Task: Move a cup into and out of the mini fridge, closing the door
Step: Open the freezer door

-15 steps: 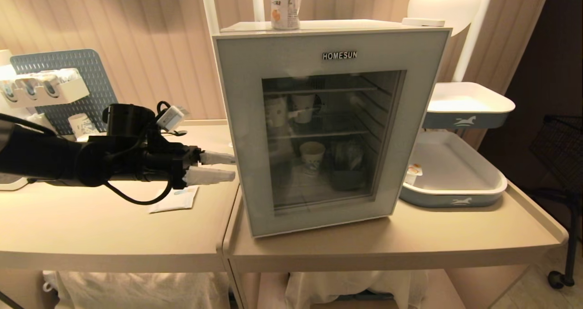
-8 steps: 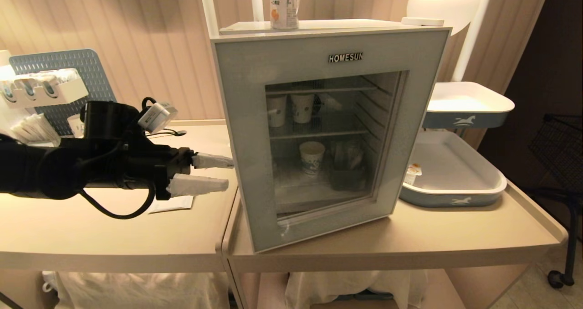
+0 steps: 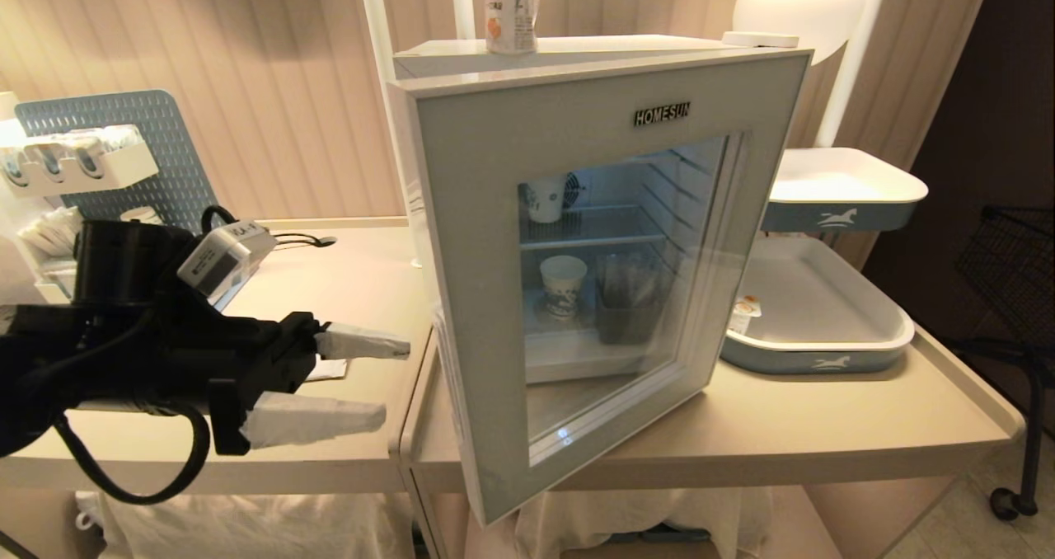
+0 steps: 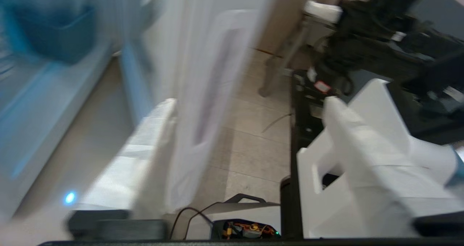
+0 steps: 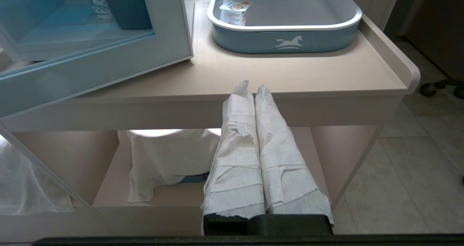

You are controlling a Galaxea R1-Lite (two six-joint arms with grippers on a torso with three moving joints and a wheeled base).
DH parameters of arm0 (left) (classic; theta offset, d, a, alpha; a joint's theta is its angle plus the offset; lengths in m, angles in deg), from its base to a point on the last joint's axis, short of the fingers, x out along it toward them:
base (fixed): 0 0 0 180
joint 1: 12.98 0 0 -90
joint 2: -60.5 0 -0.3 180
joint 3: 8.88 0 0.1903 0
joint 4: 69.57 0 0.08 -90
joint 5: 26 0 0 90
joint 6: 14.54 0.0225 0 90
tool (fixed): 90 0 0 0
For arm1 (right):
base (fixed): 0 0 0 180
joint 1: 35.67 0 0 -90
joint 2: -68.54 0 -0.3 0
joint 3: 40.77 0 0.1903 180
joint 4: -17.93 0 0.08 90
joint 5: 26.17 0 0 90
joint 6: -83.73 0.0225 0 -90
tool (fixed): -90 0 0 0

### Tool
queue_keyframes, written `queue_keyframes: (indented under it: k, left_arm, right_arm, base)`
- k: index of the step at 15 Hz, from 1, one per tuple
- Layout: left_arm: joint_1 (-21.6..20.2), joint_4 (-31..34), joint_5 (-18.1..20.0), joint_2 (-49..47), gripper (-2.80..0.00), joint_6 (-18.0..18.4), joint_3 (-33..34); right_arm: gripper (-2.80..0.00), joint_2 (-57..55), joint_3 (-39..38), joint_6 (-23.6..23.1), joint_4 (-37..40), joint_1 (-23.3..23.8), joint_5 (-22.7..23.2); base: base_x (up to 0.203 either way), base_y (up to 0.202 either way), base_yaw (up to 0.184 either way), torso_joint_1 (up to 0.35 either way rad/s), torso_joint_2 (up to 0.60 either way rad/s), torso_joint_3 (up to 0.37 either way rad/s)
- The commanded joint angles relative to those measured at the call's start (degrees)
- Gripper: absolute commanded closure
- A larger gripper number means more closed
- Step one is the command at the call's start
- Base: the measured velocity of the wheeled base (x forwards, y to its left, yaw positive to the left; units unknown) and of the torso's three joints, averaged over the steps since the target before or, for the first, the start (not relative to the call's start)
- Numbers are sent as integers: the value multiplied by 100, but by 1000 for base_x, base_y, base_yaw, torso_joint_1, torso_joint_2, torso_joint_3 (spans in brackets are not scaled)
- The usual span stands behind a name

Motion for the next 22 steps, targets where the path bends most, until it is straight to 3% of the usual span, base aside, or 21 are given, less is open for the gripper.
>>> queue_keyframes:
  k: [1,3,5,10,18,22]
  left_arm:
    - [-222,12,-70,-26,0,-95,-24]
    - [-396,-1,-409,-422,0,-418,-280]
    - [-442,-7,-678,-812,0,-472,-517]
    - [317,0,-1331,-1162,0,-554,-782]
    - [1375,10,-1400,-560,0,-797,-450]
    - [2434,4,-1425,-165,0,-1109,-585]
  right_arm:
    - [0,-6,0,-3,2,-4,7]
    - [0,-6,0,-3,2,-1,2]
    - [0,-8,0,-3,2,0,3]
    - [0,-6,0,-3,2,4,2]
    - [0,-6,0,-3,2,-4,2]
    - [0,-6,0,-3,2,-4,2]
  base:
    - [0,0,0,0,0,0]
    - [0,0,0,0,0,0]
    - [0,0,0,0,0,0]
    - [0,0,0,0,0,0]
    - [0,0,0,0,0,0]
    - [0,0,0,0,0,0]
